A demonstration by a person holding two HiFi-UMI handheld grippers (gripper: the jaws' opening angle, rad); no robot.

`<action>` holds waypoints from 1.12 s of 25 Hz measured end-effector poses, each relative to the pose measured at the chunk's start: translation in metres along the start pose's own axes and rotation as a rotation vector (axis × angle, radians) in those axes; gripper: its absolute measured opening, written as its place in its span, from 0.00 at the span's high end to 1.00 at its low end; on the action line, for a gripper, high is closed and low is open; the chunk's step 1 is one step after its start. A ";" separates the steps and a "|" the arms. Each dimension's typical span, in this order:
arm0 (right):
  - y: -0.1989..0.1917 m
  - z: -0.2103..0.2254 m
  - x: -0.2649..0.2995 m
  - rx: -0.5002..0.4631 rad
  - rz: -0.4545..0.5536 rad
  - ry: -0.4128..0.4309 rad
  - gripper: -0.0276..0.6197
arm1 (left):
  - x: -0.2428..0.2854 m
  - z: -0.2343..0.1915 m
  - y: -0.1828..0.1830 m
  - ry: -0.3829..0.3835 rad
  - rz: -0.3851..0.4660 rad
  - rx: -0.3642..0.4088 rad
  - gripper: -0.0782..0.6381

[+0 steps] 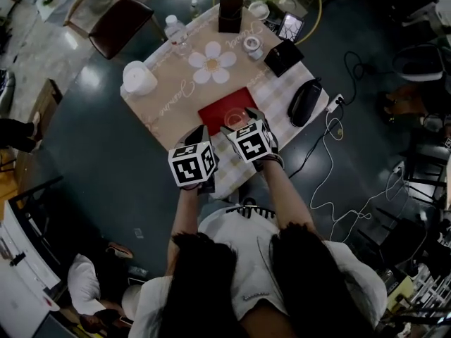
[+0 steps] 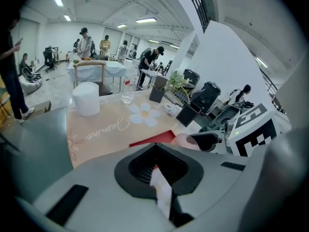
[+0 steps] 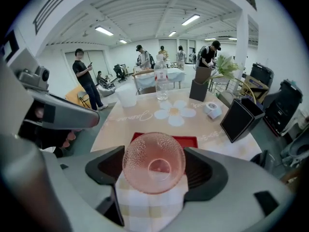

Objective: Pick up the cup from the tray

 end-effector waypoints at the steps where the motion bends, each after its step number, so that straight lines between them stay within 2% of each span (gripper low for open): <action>1: -0.005 0.004 -0.003 0.013 0.000 -0.007 0.36 | 0.001 0.005 0.000 -0.008 -0.002 0.011 0.88; 11: -0.054 0.030 -0.028 0.140 -0.006 -0.056 0.36 | 0.011 0.048 -0.009 -0.075 -0.020 0.103 0.88; 19: -0.079 0.039 -0.032 0.136 -0.029 -0.097 0.36 | 0.010 0.054 -0.016 -0.070 -0.045 0.156 0.88; 28: -0.093 0.038 -0.025 0.158 -0.052 -0.092 0.36 | 0.009 0.045 -0.022 -0.048 -0.061 0.131 0.88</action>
Point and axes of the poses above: the fingertips, and each gripper's own axes: x forward along the fingers, z to its right, y out of its top, the point moved 5 cm from there along -x, backward along the fingers, and after that the axes turned 7 degrees about -z, right-handed, at the moved point
